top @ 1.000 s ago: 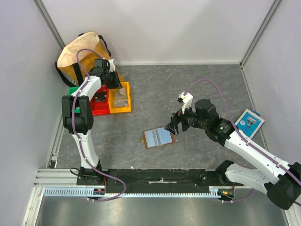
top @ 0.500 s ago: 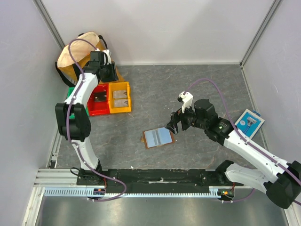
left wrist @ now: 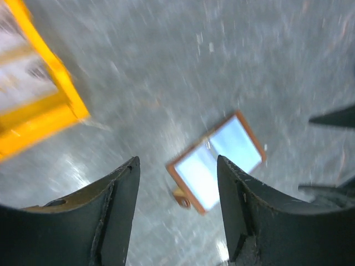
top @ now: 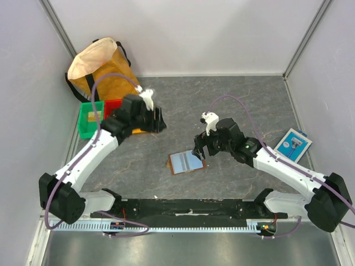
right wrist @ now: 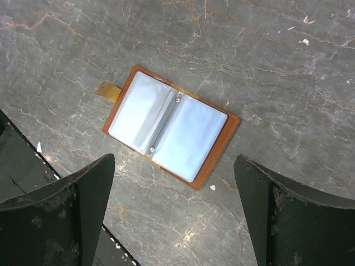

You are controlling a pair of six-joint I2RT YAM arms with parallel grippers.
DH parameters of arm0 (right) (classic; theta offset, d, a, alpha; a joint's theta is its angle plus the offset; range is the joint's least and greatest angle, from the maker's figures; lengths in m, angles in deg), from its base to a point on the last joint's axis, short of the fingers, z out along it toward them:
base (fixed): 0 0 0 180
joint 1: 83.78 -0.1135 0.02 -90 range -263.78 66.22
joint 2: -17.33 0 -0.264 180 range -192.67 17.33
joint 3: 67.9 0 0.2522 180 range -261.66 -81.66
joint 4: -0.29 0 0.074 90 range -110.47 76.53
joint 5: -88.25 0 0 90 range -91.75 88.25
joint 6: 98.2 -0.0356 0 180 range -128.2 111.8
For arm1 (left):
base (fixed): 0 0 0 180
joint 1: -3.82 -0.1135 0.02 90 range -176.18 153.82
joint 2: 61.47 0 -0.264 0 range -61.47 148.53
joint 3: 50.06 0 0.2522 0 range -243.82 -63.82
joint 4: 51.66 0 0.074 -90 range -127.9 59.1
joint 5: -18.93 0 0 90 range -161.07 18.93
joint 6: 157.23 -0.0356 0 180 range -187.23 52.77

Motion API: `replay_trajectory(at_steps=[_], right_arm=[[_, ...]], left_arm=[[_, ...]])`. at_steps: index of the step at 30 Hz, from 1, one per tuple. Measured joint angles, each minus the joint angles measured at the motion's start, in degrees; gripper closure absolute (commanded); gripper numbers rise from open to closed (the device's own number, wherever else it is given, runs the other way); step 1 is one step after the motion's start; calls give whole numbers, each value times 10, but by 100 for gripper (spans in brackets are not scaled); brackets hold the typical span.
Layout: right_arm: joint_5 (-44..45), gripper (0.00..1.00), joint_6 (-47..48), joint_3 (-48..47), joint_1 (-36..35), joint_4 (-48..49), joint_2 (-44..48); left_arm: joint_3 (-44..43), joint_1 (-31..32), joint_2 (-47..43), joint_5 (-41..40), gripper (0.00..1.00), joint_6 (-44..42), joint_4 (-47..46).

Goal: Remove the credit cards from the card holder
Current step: Remove the credit card from the card holder.

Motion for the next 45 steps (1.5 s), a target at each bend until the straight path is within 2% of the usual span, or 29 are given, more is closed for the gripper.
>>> replay_trajectory(at_steps=[7, 13, 20, 25, 35, 40, 45], right_arm=[[58, 5, -24, 18, -45, 25, -14], [101, 5, -53, 56, -71, 63, -30], [126, 7, -77, 65, -98, 88, -50], [150, 8, -82, 64, -128, 107, -94], [205, 12, -76, 16, -196, 107, -189], [219, 12, -68, -10, -222, 107, -223], [234, 13, -62, -21, -239, 106, -254]], left_arm=[[204, 105, -33, -16, 34, 78, -45], [275, 122, -21, -19, 35, 124, -122], [301, 126, 17, -22, 53, 142, -191], [347, 130, 13, -20, 60, 157, -220], [416, 134, -25, -17, 93, 182, -248], [439, 134, -44, -15, 98, 195, -263], [450, 135, -57, -14, 98, 206, -267]])
